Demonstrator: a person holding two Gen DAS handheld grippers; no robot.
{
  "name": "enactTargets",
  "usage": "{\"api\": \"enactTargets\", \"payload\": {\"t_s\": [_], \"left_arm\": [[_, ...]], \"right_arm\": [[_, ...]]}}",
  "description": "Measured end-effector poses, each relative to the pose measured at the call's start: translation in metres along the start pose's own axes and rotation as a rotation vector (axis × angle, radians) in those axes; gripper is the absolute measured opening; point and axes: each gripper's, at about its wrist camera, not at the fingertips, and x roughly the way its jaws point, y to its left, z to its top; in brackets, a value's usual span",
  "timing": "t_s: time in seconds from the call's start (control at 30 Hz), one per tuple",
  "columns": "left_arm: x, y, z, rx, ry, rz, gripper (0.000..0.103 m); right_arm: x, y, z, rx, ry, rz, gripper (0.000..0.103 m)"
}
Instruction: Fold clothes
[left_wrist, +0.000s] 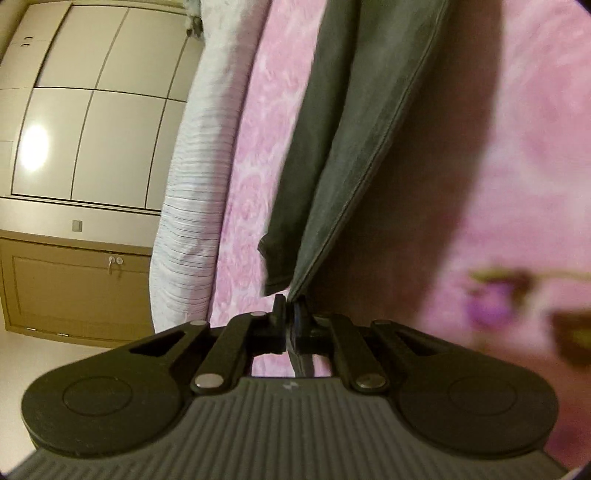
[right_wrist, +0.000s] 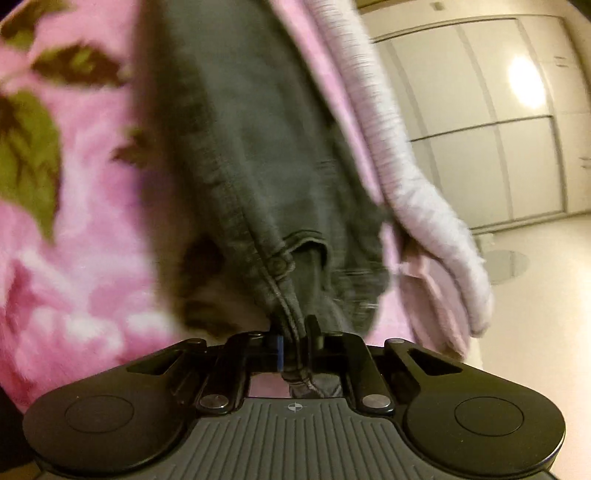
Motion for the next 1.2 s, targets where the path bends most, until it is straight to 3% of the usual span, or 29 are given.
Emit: {"api": "enactTargets", "payload": {"t_s": [0.17,0.33,0.43,0.57,0.8,1.03,1.2], "left_arm": [[-0.080,-0.009,-0.010,-0.027,-0.015,-0.020,0.002],[-0.119,-0.066,-0.020,-0.047,0.008,-0.067,0.002],[-0.141,-0.087,-0.024,-0.044,0.015,-0.056,0.002],[-0.149,-0.092,-0.023,-0.077,0.011,-0.055,0.002],[-0.142,-0.118,-0.037,-0.031,0.051,-0.091,0.002],[-0.142,-0.090,-0.069,-0.111,0.132,-0.090,0.003],[-0.131,-0.052,-0.076,-0.227,0.155,-0.045,0.008]], "right_arm": [[-0.014,-0.016,-0.014,0.039,0.016,-0.017,0.008],[-0.012,-0.005,-0.028,0.027,0.041,0.016,0.008],[-0.007,-0.004,-0.032,0.026,0.044,0.018,0.008],[-0.012,-0.009,-0.038,0.059,0.049,0.004,0.008],[-0.018,0.011,-0.043,0.046,0.076,0.031,0.008],[-0.024,0.023,-0.051,-0.016,0.070,0.020,0.010],[-0.030,0.036,-0.062,-0.031,0.098,0.013,0.025]]}}
